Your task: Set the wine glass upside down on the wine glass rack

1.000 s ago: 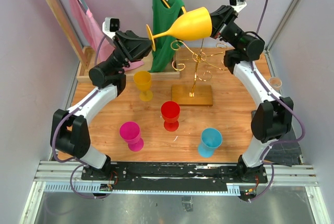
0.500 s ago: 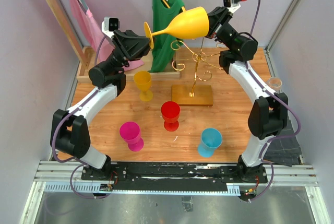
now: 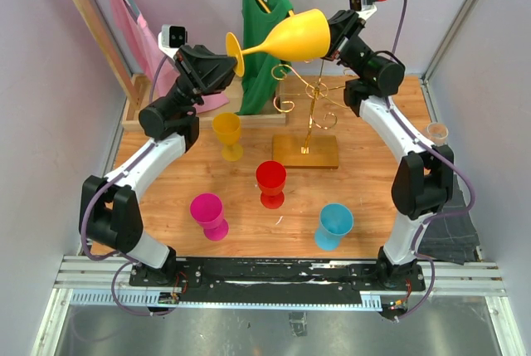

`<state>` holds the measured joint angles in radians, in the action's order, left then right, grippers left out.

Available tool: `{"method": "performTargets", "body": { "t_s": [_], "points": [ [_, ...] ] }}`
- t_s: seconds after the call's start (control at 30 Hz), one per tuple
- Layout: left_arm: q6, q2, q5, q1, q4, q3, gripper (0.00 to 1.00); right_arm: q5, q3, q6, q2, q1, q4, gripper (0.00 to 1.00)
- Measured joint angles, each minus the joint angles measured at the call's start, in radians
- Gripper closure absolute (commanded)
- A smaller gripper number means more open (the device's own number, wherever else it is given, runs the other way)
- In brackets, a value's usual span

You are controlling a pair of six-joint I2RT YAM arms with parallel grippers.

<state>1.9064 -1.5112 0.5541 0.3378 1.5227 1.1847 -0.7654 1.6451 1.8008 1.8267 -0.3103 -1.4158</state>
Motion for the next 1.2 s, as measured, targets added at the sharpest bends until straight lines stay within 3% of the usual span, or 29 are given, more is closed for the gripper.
{"method": "performTargets", "body": {
  "t_s": [0.1,0.17,0.3,0.67,1.2],
  "points": [
    [0.002,0.001,-0.002,0.000,0.000,0.001,1.00,0.000,0.003,0.002,0.003,0.000,0.000,0.95],
    [0.004,0.001,-0.003,0.000,-0.001,0.003,1.00,-0.001,0.009,0.002,0.005,-0.003,0.000,0.79],
    [0.006,0.002,-0.002,0.000,0.000,0.027,1.00,-0.002,0.016,0.002,0.005,-0.013,0.003,0.59],
    [0.019,0.002,0.006,-0.009,0.000,0.077,1.00,-0.028,0.002,-0.050,-0.021,-0.003,0.057,0.46],
    [-0.016,0.109,0.055,-0.124,-0.019,0.178,1.00,-0.074,-0.099,-0.329,-0.319,0.189,0.378,0.41]
  ]
}}
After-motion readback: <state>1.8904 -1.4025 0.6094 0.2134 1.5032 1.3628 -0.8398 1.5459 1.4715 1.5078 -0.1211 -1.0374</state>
